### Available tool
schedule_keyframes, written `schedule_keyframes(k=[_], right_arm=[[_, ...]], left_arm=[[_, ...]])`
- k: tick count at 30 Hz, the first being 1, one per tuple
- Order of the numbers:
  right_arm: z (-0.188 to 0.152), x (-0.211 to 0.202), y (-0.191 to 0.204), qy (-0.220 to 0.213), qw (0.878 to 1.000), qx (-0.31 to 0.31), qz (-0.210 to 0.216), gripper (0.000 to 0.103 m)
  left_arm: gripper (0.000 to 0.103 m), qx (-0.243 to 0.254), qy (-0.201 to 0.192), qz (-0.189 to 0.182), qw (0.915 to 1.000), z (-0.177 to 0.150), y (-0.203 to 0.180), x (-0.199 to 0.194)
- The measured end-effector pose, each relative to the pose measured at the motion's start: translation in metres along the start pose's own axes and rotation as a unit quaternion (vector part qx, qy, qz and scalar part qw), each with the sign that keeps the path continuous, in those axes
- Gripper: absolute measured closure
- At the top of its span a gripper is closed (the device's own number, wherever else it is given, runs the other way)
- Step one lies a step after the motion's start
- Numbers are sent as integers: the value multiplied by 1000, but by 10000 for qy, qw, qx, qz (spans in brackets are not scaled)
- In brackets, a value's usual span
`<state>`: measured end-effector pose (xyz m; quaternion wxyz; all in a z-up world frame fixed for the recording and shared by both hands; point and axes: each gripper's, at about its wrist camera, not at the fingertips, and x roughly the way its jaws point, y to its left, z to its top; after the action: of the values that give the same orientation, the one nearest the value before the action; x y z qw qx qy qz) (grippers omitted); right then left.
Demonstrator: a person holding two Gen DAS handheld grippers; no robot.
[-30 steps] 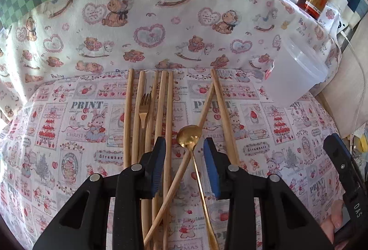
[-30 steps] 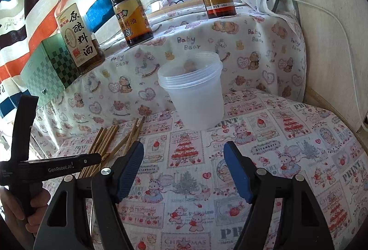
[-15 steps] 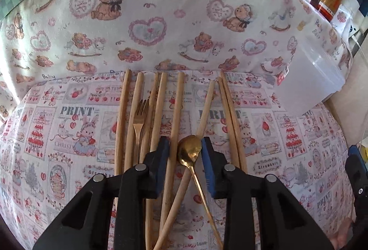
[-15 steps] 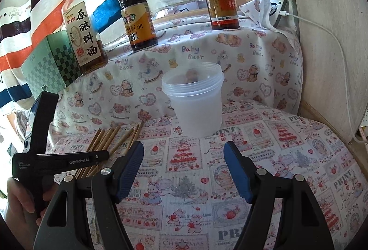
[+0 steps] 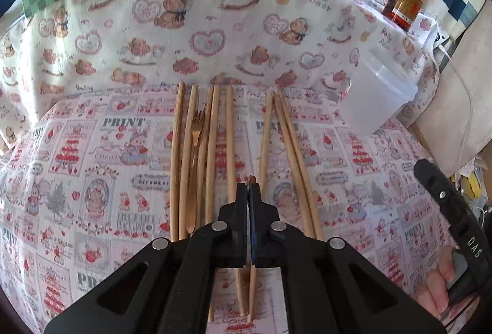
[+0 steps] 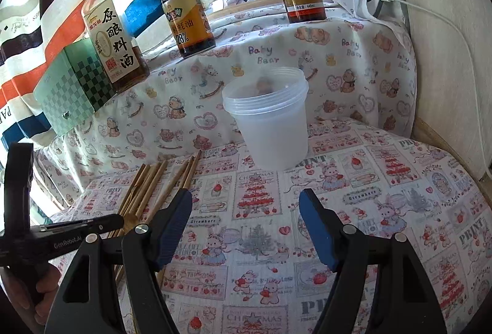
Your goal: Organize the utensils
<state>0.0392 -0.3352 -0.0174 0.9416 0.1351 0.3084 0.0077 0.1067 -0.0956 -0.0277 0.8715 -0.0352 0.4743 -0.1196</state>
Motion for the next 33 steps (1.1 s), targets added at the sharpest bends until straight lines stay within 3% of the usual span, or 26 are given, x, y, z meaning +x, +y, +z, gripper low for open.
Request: schedule_keyframes(k=[10, 13, 16, 18, 20, 26, 28, 29, 30, 33], right_arm=[[-5, 3, 12, 87, 9996, -250, 23, 29], [-7, 3, 13, 85, 9995, -299, 15, 29], [-6, 4, 12, 102, 9996, -280, 2, 29], [-5, 5, 12, 86, 9996, -274, -54, 29], [-5, 5, 12, 80, 9995, -284, -70, 29], [-4, 4, 9, 183, 9998, -85, 80, 29], [-5, 3, 9, 190, 9997, -79, 90, 29], [-6, 3, 10, 179, 9997, -109, 82, 29], [-7, 2, 12, 154, 9997, -161, 58, 29], [-8, 2, 16, 136, 9995, -276, 42, 29]], left_arm=[[102, -149, -43, -147, 9998, -20, 9, 4], [92, -198, 18, -220, 9996, -20, 11, 10], [83, -335, -167, -235, 9990, -18, 15, 12], [72, -475, -257, -377, 9978, -15, 16, 10], [70, -391, -218, -567, 9974, -11, 13, 11], [68, -41, -155, -279, 9995, -14, 2, 21], [70, 16, -175, -123, 9998, -15, 1, 21], [78, -37, -188, -120, 9997, -15, 2, 21], [93, -110, -178, -151, 9997, -15, 4, 22], [101, -352, -210, -482, 9980, -14, 16, 19]])
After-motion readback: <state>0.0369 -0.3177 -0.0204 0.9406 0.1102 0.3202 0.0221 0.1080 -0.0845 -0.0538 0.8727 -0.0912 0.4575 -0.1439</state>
